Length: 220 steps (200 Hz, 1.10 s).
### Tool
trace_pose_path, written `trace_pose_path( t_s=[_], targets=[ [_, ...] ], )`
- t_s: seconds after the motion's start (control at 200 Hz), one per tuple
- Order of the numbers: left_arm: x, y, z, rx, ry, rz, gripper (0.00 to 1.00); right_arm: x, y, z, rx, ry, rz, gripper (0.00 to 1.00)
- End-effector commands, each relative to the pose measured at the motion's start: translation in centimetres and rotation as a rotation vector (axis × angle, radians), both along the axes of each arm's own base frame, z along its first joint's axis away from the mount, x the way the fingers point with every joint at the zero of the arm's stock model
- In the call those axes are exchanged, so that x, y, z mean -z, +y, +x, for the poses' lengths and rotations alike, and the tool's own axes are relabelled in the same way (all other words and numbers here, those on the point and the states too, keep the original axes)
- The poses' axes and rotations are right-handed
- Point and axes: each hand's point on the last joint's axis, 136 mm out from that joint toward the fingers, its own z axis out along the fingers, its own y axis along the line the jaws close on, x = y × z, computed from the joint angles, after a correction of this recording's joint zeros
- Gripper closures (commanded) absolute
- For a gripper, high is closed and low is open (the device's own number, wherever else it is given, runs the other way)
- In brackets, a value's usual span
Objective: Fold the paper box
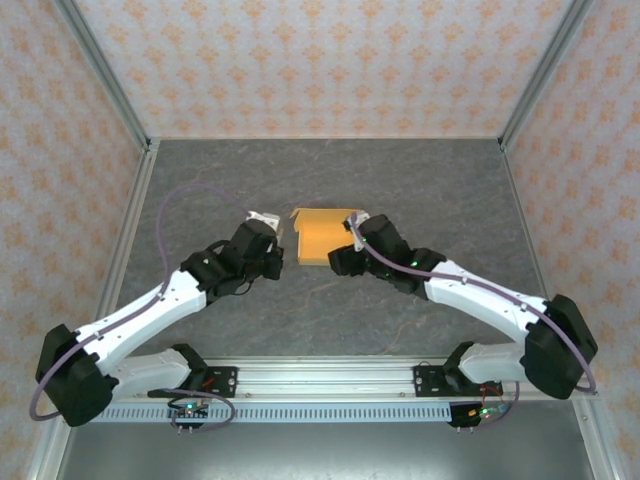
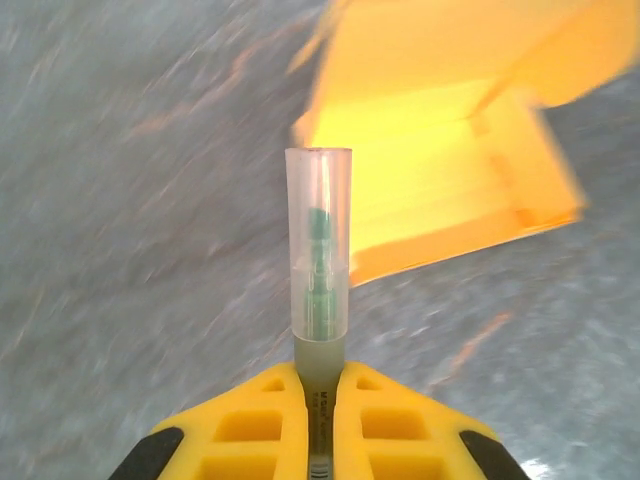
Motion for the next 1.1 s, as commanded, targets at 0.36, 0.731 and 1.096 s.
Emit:
trace_pose_path(
  t_s=[0.36,0.731,1.096],
  targets=[
    [3.1,-7.8,4.3,0.646,-0.134,0.599,0.91,2.4,-11.5,1.2,0.381,0.182,0.039,0.36],
    [7.1,-9.2,8.2,0.72,-0.072,0.898,0.9,3.2,-12.5,1.2,0.418,0.196,0.043,0.36],
    [10.4,-10.9,9.4,0.737,-0.047,0.9,0.77,3.4,-12.7,1.2,0.427,0.201,0.034,0.36]
  ],
)
